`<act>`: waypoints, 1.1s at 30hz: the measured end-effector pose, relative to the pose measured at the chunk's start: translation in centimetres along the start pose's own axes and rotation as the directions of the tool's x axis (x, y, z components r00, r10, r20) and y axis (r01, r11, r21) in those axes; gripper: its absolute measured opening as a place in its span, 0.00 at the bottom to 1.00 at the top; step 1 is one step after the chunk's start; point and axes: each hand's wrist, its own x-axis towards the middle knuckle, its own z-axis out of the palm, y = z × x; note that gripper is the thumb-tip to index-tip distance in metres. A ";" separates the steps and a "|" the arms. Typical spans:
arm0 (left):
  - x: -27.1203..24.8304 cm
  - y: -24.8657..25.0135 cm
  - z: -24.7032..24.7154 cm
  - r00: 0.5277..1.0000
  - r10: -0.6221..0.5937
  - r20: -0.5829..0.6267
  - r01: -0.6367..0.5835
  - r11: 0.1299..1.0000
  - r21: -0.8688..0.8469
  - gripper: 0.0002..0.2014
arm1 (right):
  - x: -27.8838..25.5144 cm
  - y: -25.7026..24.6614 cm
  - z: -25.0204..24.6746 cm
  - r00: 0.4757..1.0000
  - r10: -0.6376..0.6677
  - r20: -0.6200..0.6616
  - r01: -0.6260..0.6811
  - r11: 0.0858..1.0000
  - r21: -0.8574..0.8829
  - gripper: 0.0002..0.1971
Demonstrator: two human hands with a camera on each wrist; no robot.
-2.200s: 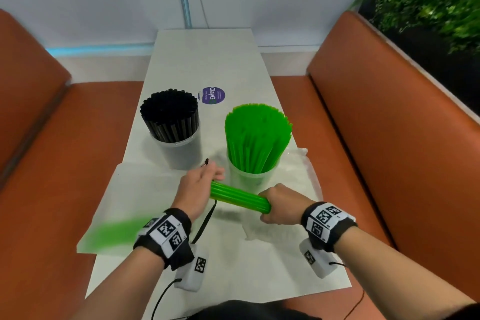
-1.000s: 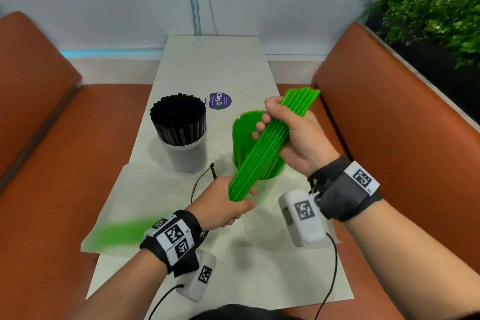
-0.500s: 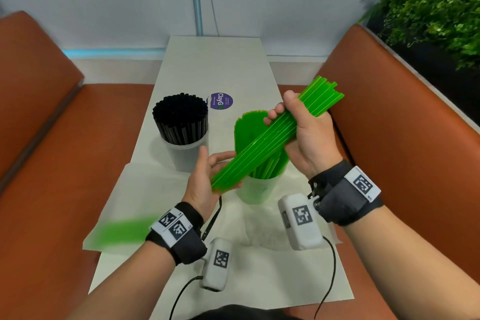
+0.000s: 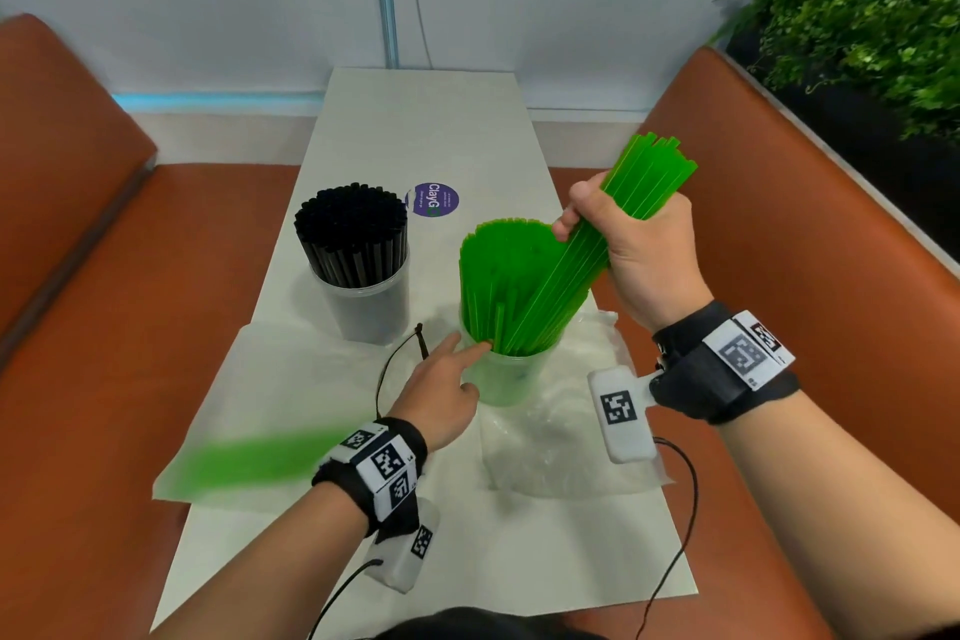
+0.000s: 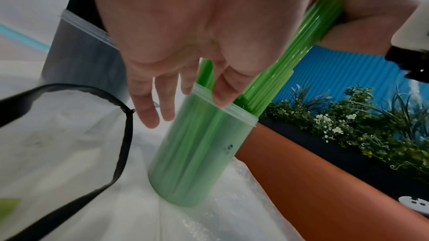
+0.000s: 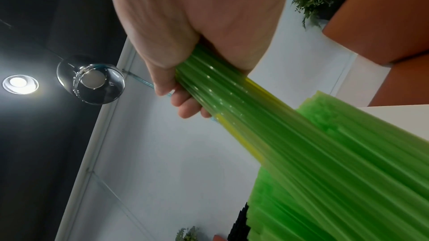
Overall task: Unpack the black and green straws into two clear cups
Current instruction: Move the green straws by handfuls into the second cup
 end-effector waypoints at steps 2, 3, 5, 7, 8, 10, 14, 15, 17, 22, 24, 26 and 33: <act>0.0 0.1 -0.2 1.000 0.005 0.012 -0.005 1.000 0.013 0.32 | 0.2 0.1 0.0 1.000 -0.018 0.007 0.018 1.000 -0.025 0.09; -0.1 0.1 -0.2 1.000 0.008 0.015 -0.008 1.000 0.013 0.32 | 0.3 0.2 0.1 1.000 -0.024 0.008 0.024 0.999 -0.039 0.09; -0.3 0.0 -0.4 1.000 0.011 0.017 -0.012 1.000 0.011 0.33 | 0.4 0.7 0.3 1.000 -0.030 0.000 0.030 0.996 -0.089 0.08; -0.4 0.0 -0.5 1.000 0.010 0.012 -0.010 1.000 0.006 0.33 | 0.3 1.6 0.4 0.999 -0.032 0.003 0.032 0.976 -0.214 0.08; -0.4 0.1 -0.4 1.000 0.009 0.010 -0.009 1.000 0.003 0.34 | 0.2 2.2 0.5 1.000 -0.013 0.021 0.018 0.957 -0.289 0.08; -0.5 0.1 -0.4 1.000 0.006 0.008 -0.006 1.000 -0.003 0.34 | -0.1 3.7 0.5 0.994 0.087 0.064 -0.048 0.886 -0.462 0.10; -0.6 0.1 -0.3 1.000 0.004 0.004 -0.004 1.000 -0.019 0.33 | -1.3 6.2 0.3 0.937 0.345 -0.056 -0.273 0.622 -0.733 0.40; -0.5 0.0 -0.3 1.000 0.003 0.002 -0.003 1.000 -0.021 0.33 | -1.5 6.3 0.5 0.938 0.337 -0.085 -0.287 0.611 -0.738 0.44; -0.5 -0.1 -0.2 1.000 -0.001 0.001 0.001 1.000 -0.027 0.33 | -1.6 6.0 0.8 0.961 0.266 -0.070 -0.228 0.628 -0.744 0.40; -0.2 -0.3 -0.1 1.000 -0.005 0.000 0.005 0.999 -0.041 0.32 | -0.4 4.3 1.1 0.998 -0.019 0.065 0.060 0.693 -0.718 0.34; -0.1 -0.4 -0.1 1.000 -0.006 0.001 0.006 0.999 -0.047 0.32 | -0.1 4.0 1.3 0.976 -0.109 0.188 0.214 0.627 -0.749 0.32; 0.0 -0.4 0.0 1.000 -0.005 0.004 0.006 0.999 -0.051 0.32 | 0.1 3.8 1.7 0.932 -0.132 0.337 0.355 0.508 -0.785 0.28; 0.1 -0.6 0.1 1.000 0.018 -0.004 -0.018 1.000 -0.023 0.33 | -1.7 5.6 2.6 0.831 0.268 0.488 0.488 0.070 -0.870 0.35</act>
